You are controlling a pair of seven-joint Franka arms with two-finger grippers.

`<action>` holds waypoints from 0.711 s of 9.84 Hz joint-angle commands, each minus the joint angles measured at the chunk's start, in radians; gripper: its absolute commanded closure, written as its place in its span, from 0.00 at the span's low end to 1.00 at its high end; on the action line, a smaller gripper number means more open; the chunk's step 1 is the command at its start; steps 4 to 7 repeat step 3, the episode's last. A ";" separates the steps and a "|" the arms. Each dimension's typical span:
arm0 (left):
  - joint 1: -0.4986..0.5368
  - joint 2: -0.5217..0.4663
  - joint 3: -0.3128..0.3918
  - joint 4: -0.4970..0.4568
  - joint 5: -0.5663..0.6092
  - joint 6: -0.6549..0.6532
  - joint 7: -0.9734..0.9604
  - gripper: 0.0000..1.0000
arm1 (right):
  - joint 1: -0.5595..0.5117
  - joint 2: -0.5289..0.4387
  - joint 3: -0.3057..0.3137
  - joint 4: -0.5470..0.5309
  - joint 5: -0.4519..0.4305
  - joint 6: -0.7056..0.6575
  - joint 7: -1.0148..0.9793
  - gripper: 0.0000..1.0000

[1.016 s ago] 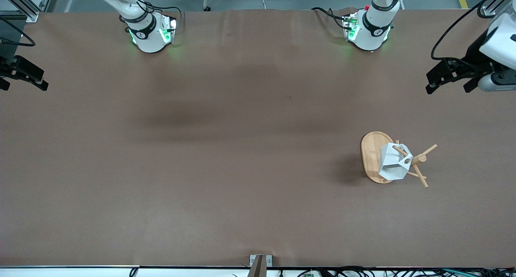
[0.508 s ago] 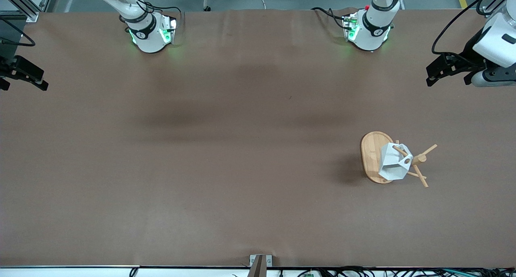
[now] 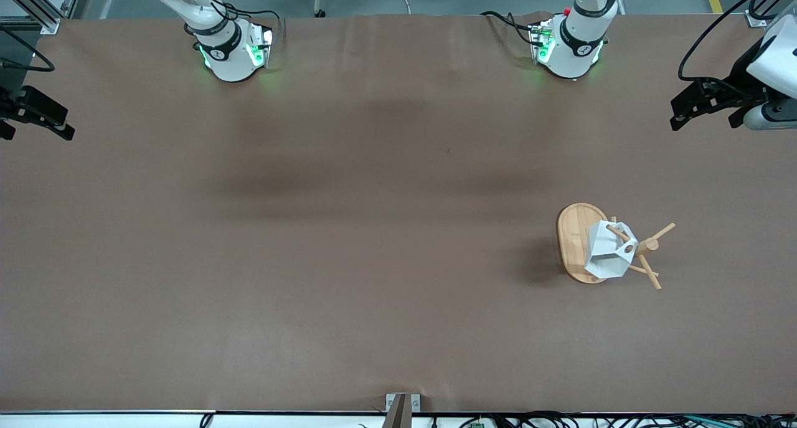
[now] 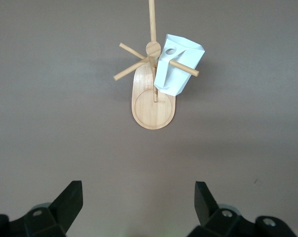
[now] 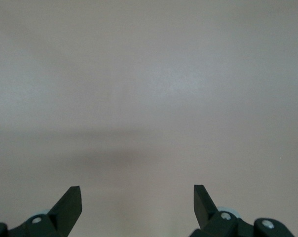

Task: Hang cup on rack

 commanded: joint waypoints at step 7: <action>-0.005 0.016 0.008 -0.026 0.005 0.004 0.012 0.00 | -0.010 -0.010 0.013 -0.014 -0.005 0.007 -0.001 0.00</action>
